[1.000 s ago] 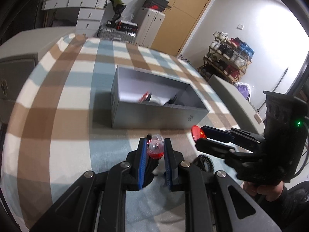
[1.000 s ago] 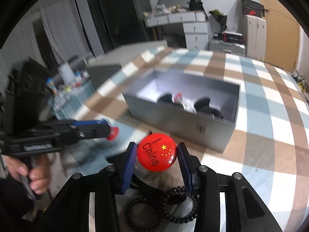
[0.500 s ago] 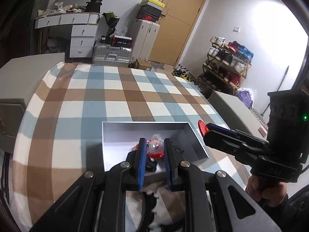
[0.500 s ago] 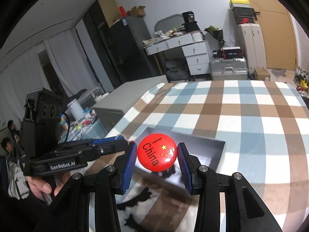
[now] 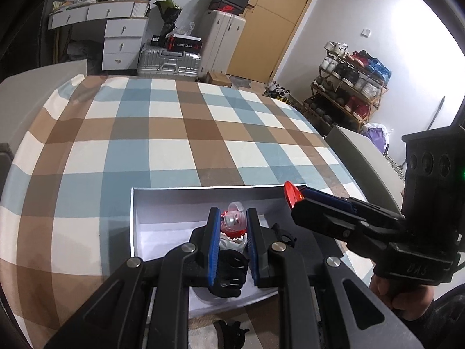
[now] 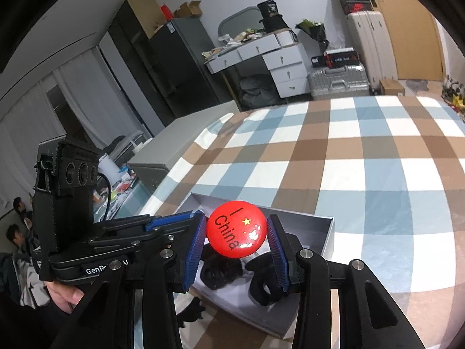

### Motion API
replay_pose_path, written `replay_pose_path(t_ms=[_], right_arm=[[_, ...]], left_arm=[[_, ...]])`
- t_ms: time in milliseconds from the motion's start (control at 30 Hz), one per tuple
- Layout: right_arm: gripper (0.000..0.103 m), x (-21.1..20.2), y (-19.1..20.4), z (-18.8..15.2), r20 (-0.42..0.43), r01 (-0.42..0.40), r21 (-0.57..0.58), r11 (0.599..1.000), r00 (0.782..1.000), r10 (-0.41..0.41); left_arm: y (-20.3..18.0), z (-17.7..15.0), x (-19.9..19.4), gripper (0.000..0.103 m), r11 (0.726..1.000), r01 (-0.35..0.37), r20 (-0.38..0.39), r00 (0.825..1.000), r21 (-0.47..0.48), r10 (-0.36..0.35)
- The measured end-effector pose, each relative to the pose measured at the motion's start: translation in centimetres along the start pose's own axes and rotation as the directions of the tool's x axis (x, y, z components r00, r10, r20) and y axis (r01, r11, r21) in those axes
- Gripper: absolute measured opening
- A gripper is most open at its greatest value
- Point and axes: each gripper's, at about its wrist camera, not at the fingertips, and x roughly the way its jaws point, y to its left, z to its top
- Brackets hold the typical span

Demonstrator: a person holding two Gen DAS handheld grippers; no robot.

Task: Organize jewelry
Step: 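Carry the clip and red ball into the grey box and open both tools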

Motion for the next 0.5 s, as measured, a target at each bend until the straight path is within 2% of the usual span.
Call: replay_pose_path(t_ms=[400,433,467,500], right_arm=[[0.043,1.5,-0.3,-0.1,-0.036,-0.024,0.021,0.999,0.999,0.025],[0.049,1.4,-0.4,-0.1,-0.032,-0.021,0.022,1.0,0.999,0.022],[0.057,1.2,-0.4,-0.1,-0.025,-0.016,0.022,1.0,1.0,0.016],[0.059,1.0,-0.4,-0.1,-0.018,-0.009,0.022,1.0,1.0,0.009]], left_arm=[[-0.3,0.0,0.7,0.014,1.0,0.012,-0.028,1.0,0.011,-0.011],[-0.4,0.0,0.5,0.015,1.0,0.012,-0.025,1.0,0.016,-0.012],[-0.4,0.0,0.5,0.022,1.0,0.014,-0.022,1.0,0.02,-0.013],[-0.4,0.0,0.4,0.034,1.0,0.006,-0.016,1.0,0.02,-0.006]])
